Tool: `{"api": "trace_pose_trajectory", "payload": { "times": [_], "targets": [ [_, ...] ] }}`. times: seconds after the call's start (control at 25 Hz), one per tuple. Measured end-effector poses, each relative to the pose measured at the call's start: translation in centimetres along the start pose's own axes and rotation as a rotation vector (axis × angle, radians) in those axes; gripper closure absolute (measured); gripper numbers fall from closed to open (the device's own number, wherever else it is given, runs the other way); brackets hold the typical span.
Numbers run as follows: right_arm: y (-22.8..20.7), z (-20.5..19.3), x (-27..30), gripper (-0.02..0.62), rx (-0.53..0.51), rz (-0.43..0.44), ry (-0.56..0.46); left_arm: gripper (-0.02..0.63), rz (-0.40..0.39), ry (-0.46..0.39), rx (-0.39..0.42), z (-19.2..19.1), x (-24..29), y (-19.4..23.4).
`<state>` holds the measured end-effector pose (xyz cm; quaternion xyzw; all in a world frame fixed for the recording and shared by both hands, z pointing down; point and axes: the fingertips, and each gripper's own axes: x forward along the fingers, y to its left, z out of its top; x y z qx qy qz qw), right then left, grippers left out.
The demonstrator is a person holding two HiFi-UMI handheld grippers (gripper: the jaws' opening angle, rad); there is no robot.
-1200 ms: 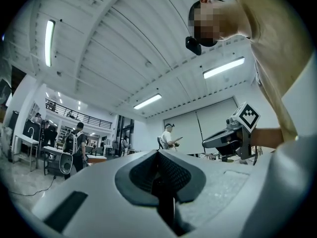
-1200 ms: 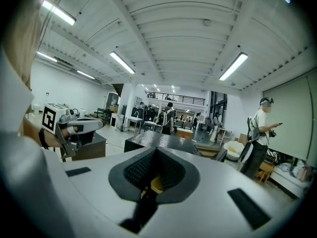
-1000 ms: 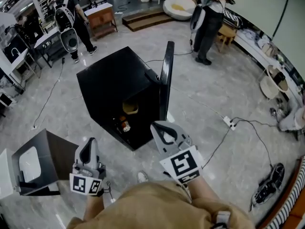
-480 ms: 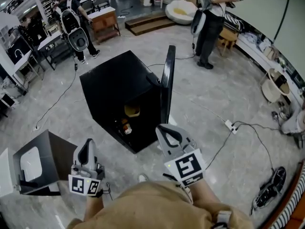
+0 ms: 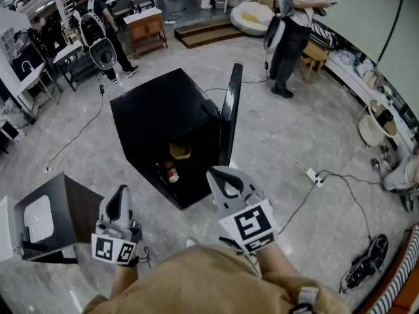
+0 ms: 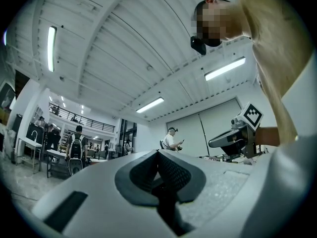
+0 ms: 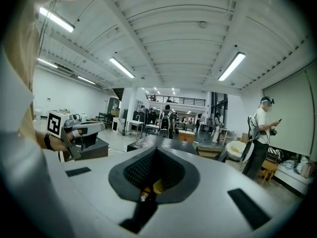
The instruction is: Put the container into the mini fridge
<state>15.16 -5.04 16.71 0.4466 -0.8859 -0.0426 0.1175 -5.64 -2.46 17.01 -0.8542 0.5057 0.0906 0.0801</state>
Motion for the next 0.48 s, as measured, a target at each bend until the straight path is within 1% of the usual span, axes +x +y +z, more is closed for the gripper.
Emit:
{"api": "trace_pose_trajectory", "payload": {
  "times": [0.2,0.48],
  "targets": [
    [-0.1,0.8,0.3,0.594,-0.012,0.008,-0.011,0.604,0.016,0.000,0.005,0.3,-0.1,0.8],
    [-0.5,1.2,0.8,0.594,-0.006,0.008,-0.018,0.604,0.015,0.000,0.002,0.0,0.6,1.1]
  ]
}}
